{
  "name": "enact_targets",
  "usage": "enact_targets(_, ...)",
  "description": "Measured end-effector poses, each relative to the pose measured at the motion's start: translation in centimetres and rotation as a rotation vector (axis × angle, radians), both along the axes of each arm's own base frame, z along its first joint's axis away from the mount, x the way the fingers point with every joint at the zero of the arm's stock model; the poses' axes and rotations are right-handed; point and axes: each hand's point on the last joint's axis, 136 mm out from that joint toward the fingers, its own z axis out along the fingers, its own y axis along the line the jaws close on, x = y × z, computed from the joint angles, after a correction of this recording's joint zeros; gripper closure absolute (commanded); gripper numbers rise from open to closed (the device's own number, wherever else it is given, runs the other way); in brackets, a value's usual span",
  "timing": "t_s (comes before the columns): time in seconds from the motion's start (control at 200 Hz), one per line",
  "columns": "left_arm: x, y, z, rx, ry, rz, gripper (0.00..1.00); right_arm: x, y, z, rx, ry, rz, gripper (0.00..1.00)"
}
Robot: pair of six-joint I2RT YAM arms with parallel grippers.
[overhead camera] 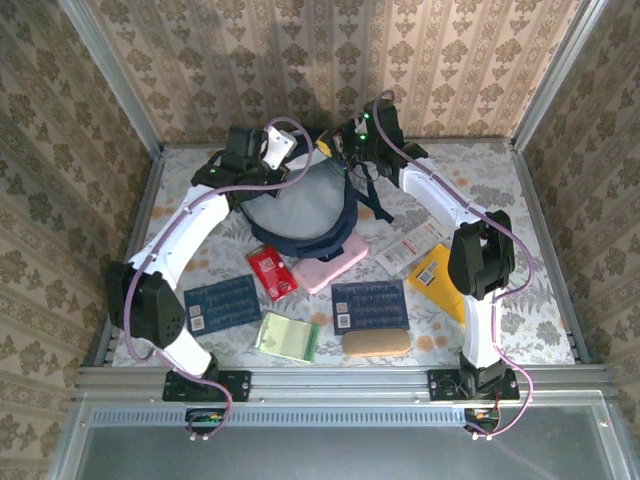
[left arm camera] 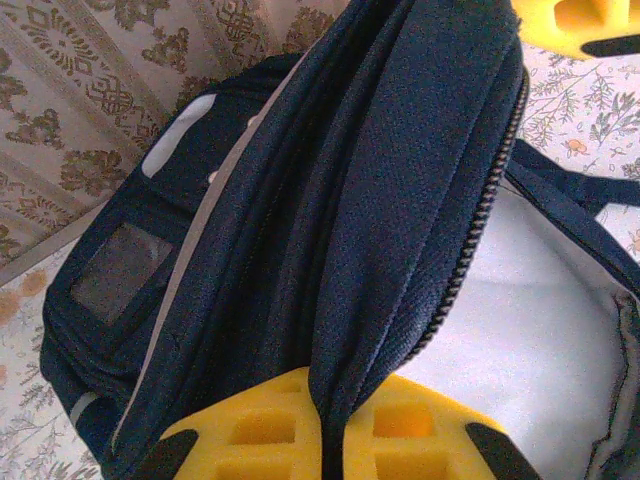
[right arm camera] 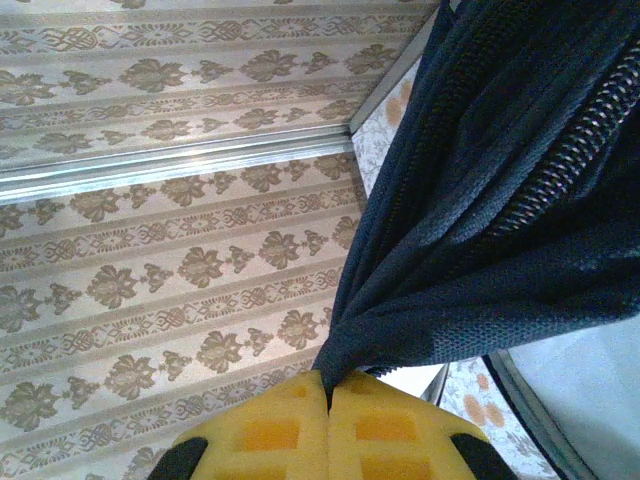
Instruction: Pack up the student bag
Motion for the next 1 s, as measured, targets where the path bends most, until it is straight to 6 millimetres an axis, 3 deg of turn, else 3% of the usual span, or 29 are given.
enact_targets(0.165,0.1,-1.2,0.0,0.041,-0.006,-0.022,0.54,0.0,0.1,-0.6,0.009,0.000,0.006,1.00)
enact_targets(0.31,0.6,-3.2,0.4,0.080,-0.023,-0.047,0.52,-0.5,0.5,-1.8,0.021,0.033,0.024,1.00)
enact_targets(0.455,1.4,-4.2,0.3,0.129,-0.031,-0.048,0.57,-0.7,0.8,-1.9,0.032,0.033,0.034,1.00)
enact_targets(0.79,1.9,-3.8,-1.8,0.191,0.043,-0.023,0.64,-0.7,0.5,-1.9,0.043,0.032,0.041,1.00)
enact_targets(0.88,1.9,-3.7,-1.9,0.192,0.048,-0.009,0.76,-0.8,0.4,-1.9,0.043,0.033,0.042,1.00)
enact_targets(0.995,1.8,-3.5,-2.0,0.196,0.054,-0.003,1.00,-0.9,0.4,-2.0,0.043,0.035,0.045,1.00)
